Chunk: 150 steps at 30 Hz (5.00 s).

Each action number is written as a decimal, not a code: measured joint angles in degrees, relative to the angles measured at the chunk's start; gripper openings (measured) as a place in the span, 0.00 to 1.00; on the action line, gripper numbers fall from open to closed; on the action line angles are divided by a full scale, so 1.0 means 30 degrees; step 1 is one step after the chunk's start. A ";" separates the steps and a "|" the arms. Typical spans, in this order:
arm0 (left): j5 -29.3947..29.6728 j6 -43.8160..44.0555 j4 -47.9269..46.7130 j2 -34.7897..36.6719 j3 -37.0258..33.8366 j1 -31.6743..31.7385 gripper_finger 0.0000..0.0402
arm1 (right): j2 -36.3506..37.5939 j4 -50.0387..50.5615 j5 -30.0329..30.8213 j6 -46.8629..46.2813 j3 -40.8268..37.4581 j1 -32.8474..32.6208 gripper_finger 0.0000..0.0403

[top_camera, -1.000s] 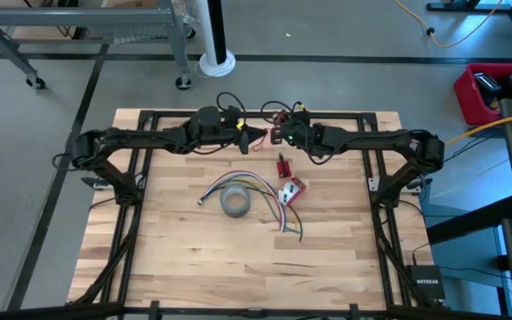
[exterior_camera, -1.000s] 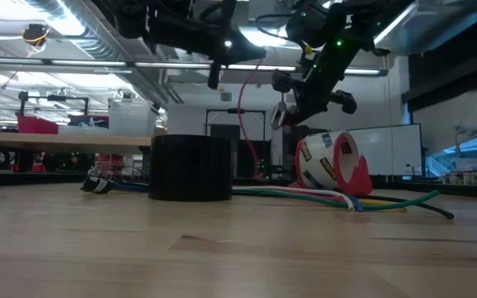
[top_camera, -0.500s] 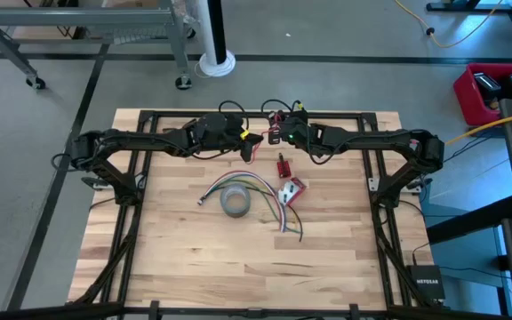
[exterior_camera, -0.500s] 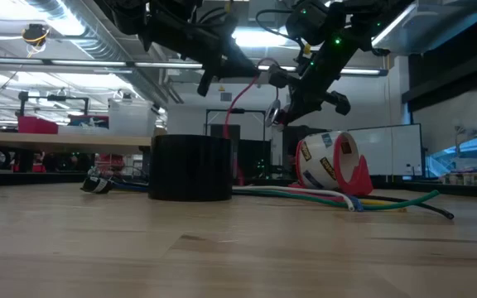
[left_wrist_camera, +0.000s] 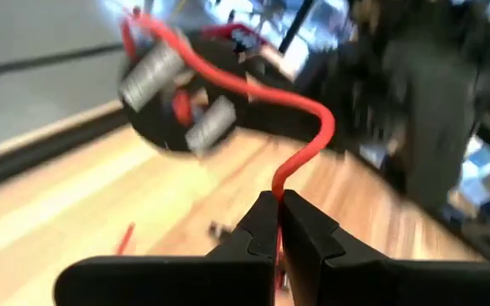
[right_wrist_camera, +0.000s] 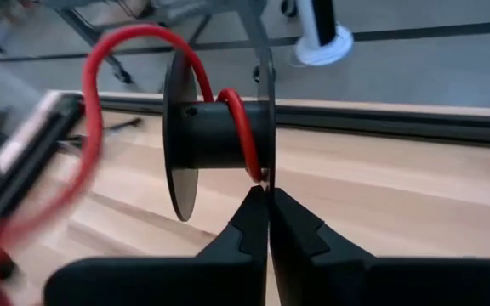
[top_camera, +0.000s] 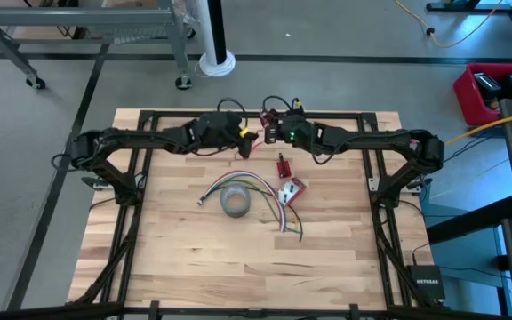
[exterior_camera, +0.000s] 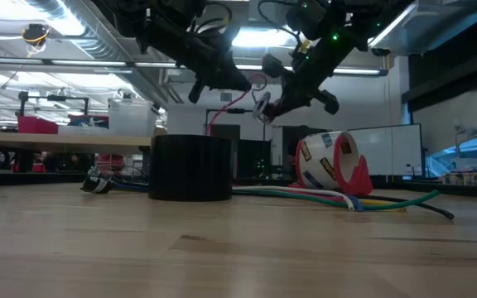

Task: Coil cords
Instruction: Coil the red wire on the black spool

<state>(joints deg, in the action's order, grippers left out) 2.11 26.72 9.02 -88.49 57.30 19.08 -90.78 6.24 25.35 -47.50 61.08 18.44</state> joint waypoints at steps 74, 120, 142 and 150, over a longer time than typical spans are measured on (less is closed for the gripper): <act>0.4517 -0.3905 0.0476 -0.0022 -0.0007 -0.2821 0.00 | -0.0025 -0.3864 -0.7671 0.0354 0.0000 -0.0386 0.01; 0.1785 -0.2667 0.0479 -0.0007 -0.0007 -0.2699 0.00 | -0.0007 -0.3270 -0.6304 0.0974 0.0000 -0.0903 0.01; -0.1291 -0.2396 -0.0331 -0.0007 -0.0022 -0.2775 0.00 | -0.0007 -0.3600 -0.6427 0.0952 0.0000 -0.0896 0.01; -0.1052 -0.2325 0.1848 -0.0007 -0.0029 -0.2407 0.00 | -0.0007 -0.3639 -0.6974 0.0965 0.0000 -0.0889 0.01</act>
<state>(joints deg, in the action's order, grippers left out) -1.05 19.75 14.56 -88.51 57.21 11.86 -90.80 -4.68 4.43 -44.60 61.08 15.77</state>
